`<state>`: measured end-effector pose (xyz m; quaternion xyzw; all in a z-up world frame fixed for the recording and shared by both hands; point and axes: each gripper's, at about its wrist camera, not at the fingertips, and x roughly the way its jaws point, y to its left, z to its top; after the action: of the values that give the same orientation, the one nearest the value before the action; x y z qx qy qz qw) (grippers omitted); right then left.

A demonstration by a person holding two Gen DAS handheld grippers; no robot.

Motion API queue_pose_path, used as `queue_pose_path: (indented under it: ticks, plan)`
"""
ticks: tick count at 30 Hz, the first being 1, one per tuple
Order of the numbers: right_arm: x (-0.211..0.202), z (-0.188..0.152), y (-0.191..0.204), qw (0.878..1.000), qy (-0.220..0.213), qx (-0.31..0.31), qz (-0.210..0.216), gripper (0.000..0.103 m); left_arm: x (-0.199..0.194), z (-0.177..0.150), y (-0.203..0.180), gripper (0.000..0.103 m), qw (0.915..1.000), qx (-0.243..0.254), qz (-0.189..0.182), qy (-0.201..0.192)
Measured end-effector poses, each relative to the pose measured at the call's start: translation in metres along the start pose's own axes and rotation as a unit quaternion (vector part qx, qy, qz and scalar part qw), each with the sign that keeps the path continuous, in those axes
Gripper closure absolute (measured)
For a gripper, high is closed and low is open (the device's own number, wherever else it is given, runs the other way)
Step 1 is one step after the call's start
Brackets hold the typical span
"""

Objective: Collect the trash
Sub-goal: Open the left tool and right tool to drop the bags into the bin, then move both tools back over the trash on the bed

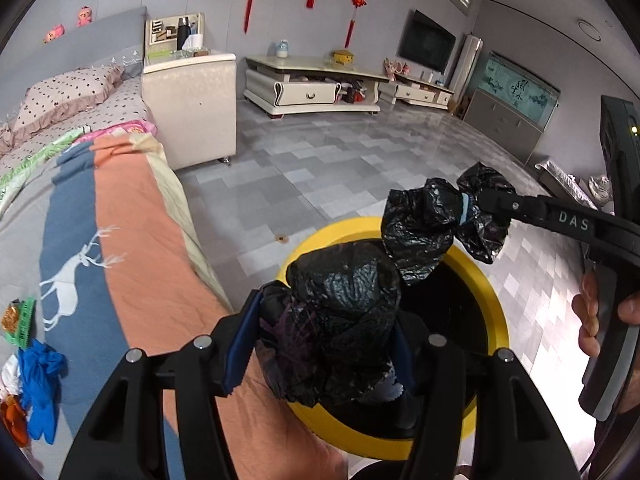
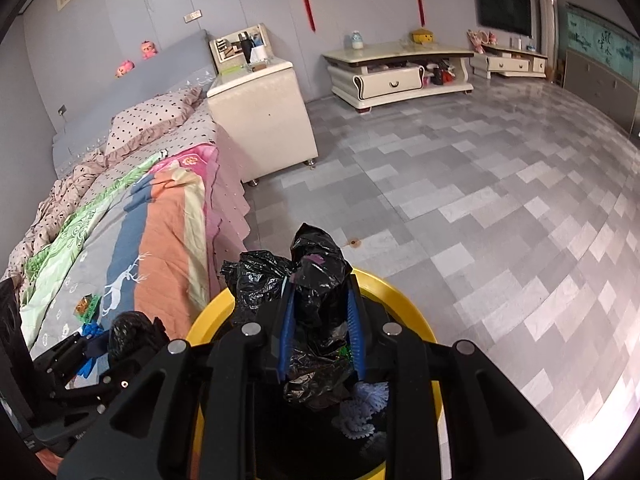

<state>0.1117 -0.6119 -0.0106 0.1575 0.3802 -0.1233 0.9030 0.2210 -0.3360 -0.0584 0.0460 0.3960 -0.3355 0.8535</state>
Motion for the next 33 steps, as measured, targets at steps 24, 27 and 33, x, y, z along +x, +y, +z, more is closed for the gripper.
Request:
queue_pose_path:
  ticks: [24, 27, 33]
  plan:
    - [-0.026, -0.018, 0.012, 0.999, -0.025, 0.016, -0.01, 0.016, -0.041, -0.012, 0.028, 0.008, 0.9982, -0.014, 0.041, -0.041]
    - [-0.026, -0.023, 0.029, 1.0, -0.02, 0.003, 0.01, 0.013, -0.053, -0.015, 0.044, 0.008, 0.9967, -0.019, 0.065, -0.045]
    - [-0.024, -0.027, 0.085, 0.997, -0.014, -0.035, 0.063, 0.011, -0.084, -0.027, 0.091, 0.008, 0.9919, -0.041, 0.108, -0.052]
